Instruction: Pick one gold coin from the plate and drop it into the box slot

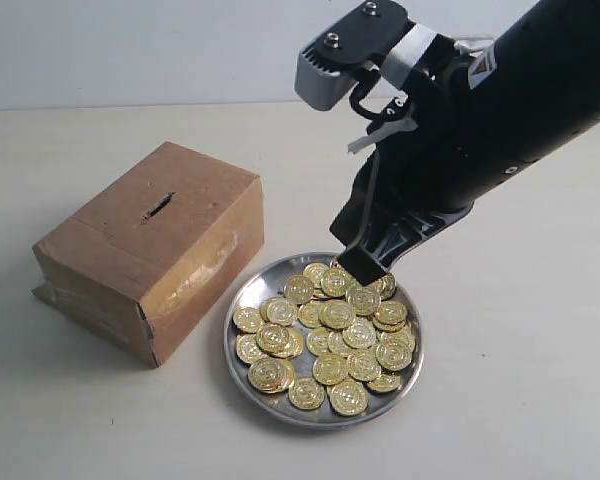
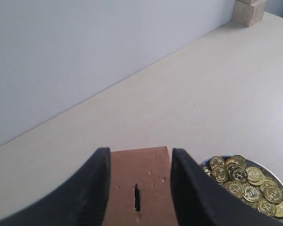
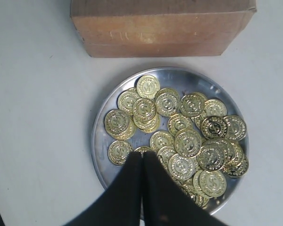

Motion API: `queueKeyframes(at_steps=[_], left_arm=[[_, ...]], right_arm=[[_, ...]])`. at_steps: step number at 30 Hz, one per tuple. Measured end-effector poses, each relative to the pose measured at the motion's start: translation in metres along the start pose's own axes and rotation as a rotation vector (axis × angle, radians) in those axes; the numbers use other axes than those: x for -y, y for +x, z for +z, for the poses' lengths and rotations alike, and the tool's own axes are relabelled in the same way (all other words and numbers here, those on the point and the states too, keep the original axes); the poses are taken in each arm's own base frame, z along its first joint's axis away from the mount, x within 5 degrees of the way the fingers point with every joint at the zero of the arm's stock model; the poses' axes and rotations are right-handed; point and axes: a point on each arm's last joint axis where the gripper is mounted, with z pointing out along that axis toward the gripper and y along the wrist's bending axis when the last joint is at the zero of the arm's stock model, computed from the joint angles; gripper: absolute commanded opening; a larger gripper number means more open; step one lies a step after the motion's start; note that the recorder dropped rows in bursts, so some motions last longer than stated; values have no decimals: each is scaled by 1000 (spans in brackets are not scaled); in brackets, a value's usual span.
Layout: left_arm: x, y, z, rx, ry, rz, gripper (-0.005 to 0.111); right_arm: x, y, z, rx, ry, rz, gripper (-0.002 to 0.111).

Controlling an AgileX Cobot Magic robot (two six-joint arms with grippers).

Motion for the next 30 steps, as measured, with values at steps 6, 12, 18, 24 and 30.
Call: queueKeyframes(at_steps=[6, 12, 18, 24, 30], left_arm=[[0, 0, -2, 3, -1, 1, 42], [-5, -1, -27, 64, -59, -8, 42], [-7, 5, -104, 244, -268, -26, 42], [22, 20, -174, 432, -421, 9, 42], [50, 37, -215, 562, -481, 51, 42]], right_arm=[[-2, 0, -7, 21, 7, -6, 0], [-11, 0, -41, 122, 38, -33, 0], [-38, 17, -125, 385, 115, -90, 0], [-49, 63, -207, 666, 346, 26, 0], [-105, 118, -260, 917, 593, 8, 0]])
